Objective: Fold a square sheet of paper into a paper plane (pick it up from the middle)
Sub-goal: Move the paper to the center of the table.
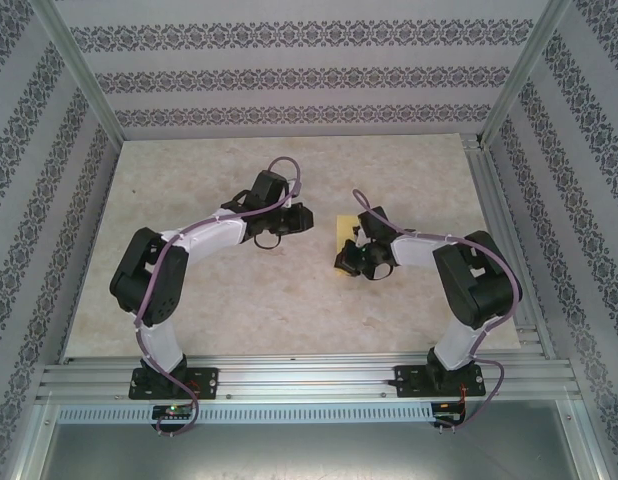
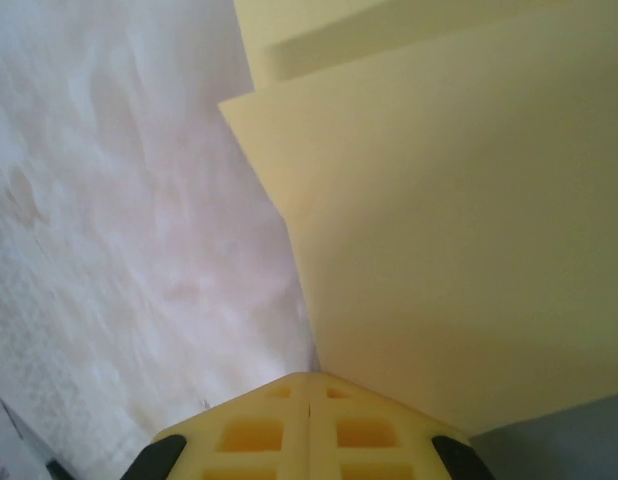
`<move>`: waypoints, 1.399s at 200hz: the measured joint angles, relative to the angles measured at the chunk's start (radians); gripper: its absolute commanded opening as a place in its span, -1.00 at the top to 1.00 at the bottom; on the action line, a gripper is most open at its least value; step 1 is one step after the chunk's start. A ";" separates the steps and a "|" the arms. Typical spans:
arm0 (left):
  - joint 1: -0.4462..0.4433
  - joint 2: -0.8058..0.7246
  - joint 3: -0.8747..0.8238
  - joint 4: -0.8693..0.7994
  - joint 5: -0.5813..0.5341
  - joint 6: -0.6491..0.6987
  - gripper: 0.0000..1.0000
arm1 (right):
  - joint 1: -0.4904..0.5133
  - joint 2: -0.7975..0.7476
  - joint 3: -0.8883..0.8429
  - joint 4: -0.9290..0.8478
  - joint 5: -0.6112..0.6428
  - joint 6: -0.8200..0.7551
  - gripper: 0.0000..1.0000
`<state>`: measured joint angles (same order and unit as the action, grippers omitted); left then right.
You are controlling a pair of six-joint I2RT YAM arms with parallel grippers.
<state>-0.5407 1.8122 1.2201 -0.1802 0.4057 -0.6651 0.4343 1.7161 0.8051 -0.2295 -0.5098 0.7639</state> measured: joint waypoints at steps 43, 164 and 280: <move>0.002 -0.008 -0.004 0.001 0.029 -0.016 0.33 | 0.002 -0.237 -0.013 -0.135 -0.026 -0.041 0.40; -0.182 0.195 0.112 -0.079 0.018 -0.018 -0.23 | -0.285 -0.174 -0.127 -0.003 -0.009 -0.051 0.66; -0.193 0.240 0.109 -0.072 0.069 -0.047 -0.20 | -0.284 -0.010 -0.045 0.097 -0.089 -0.058 0.80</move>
<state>-0.7338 2.0521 1.3289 -0.2520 0.4747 -0.7124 0.1501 1.7065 0.7601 -0.1329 -0.5987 0.7059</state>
